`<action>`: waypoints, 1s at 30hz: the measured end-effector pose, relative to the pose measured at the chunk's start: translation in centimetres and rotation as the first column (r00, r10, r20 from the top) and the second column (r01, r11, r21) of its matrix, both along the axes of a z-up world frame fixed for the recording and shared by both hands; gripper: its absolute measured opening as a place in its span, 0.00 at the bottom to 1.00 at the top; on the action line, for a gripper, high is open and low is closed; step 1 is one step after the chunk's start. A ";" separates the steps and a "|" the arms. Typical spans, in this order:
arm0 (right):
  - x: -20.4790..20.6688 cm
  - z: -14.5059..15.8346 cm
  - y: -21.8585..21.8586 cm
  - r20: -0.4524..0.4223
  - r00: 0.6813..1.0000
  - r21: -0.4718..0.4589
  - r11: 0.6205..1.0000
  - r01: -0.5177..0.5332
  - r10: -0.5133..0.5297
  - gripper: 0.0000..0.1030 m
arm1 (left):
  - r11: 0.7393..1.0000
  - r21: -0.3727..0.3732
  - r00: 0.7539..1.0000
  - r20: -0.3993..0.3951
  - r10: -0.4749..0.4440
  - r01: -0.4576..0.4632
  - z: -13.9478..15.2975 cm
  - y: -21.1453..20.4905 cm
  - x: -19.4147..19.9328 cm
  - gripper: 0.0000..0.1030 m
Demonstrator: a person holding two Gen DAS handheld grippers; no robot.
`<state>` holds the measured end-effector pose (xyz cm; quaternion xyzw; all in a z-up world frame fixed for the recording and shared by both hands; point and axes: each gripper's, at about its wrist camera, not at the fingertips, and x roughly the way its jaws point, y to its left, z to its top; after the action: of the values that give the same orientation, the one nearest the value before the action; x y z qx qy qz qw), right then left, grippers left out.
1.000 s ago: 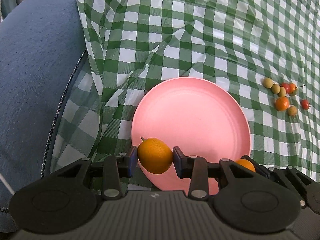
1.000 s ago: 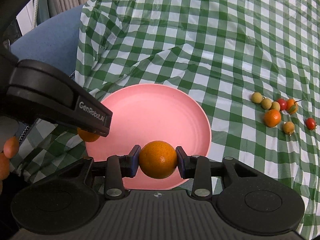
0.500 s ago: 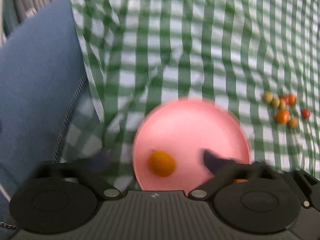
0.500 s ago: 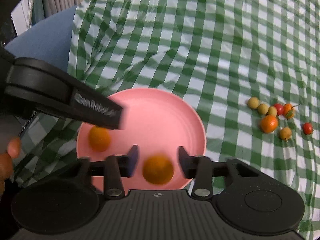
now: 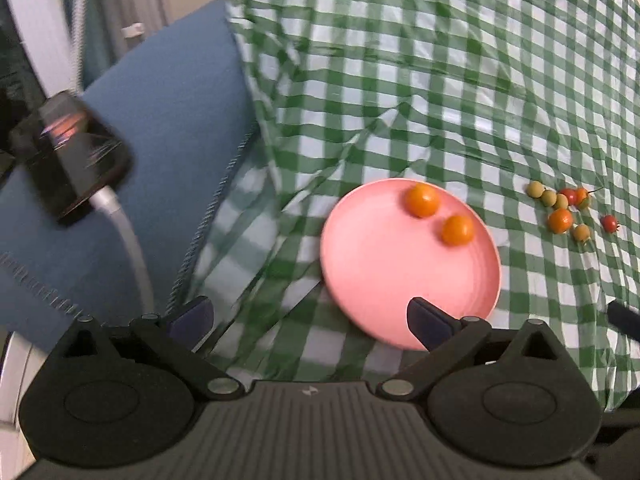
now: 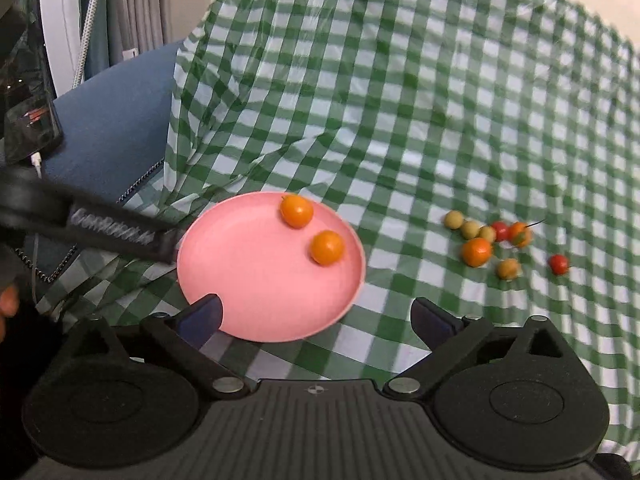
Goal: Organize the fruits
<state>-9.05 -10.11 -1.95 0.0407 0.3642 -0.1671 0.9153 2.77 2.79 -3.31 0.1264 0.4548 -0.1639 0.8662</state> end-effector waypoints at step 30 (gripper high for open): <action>-7.9 4.2 1.9 0.176 0.983 -0.005 0.999 0.049 -0.047 0.99 | 0.999 0.020 0.989 0.141 -0.042 0.039 4.5 2.1 -8.0 1.00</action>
<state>-16.99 -8.17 2.20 0.0599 0.2802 -0.1867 0.9397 -5.26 4.85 1.22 0.1545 0.3912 -0.1680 0.8915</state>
